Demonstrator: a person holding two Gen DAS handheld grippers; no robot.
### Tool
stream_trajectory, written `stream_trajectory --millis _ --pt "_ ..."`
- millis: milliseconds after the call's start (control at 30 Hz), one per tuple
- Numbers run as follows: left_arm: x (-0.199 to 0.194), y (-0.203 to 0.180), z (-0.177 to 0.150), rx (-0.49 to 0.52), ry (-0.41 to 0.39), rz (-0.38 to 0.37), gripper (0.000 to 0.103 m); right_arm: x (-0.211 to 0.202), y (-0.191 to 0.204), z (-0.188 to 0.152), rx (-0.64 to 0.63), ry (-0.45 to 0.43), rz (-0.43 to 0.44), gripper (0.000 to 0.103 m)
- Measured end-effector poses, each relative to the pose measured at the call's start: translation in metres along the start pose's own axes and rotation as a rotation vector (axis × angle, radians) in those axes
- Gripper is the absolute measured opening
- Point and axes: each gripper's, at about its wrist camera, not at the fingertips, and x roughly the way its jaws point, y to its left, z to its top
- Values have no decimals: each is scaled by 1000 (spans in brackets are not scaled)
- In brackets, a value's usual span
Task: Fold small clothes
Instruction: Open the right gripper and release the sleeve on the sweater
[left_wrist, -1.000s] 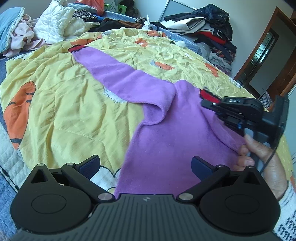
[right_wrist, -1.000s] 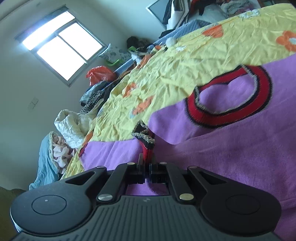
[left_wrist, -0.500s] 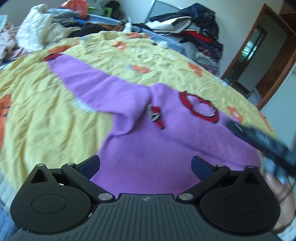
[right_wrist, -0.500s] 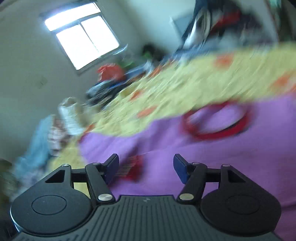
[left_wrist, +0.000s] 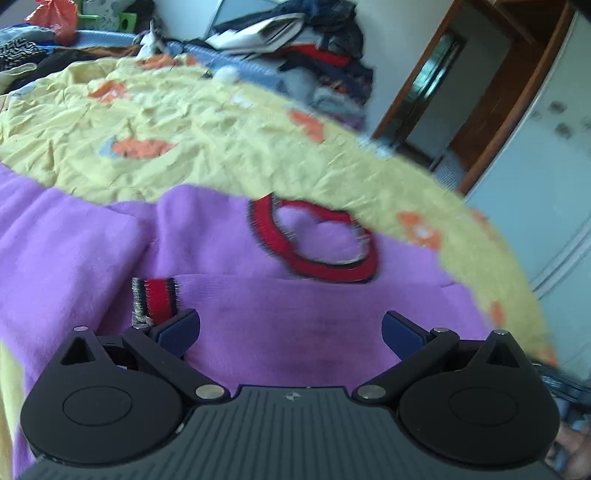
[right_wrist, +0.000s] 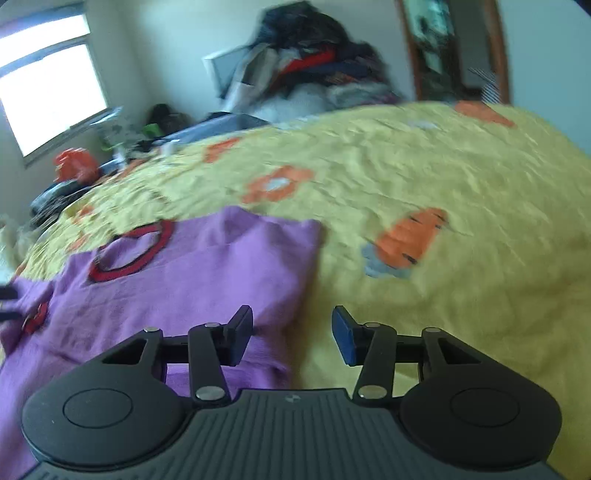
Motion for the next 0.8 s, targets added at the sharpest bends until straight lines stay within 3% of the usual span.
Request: stream_trajectory --millis 33,67,100,167,200,233,267,333,433,500,567,633,667,800 --pt "10 4 -2 3 42 56 103 9 16 -3 -92 49 -45 30" --pt "17 9 -6 10 80 88 103 15 28 -9 -211 81 -125 29" --pt "13 9 -11 56 41 92 103 11 36 -14 -295 64 -165 28" --pt "10 11 -22 110 32 186 103 3 32 -10 -238 100 -152 29" --pt "11 12 -27 140 33 260 103 -2 30 -8 -228 93 -155 29" --pt "11 13 -31 158 22 277 103 -8 33 -4 -240 62 -197 29" --pt "9 16 -34 158 4 260 103 -12 33 1 -241 37 -213 30" --pt "8 18 -37 166 -4 258 103 -10 31 15 -195 -10 -139 30" --pt "11 16 -33 160 8 272 103 21 39 29 -240 -12 -113 27" --pt "12 16 -31 158 7 279 103 60 39 32 -322 66 -245 23" --pt "9 15 -34 161 -4 282 103 78 23 37 -288 38 -244 23" --pt "7 16 -37 166 -11 279 103 76 15 53 -211 57 -247 23" --pt "7 16 -37 168 -16 278 103 69 17 55 -212 26 -252 24" --pt "8 17 -39 171 -30 277 103 55 42 54 -202 -4 -135 24"
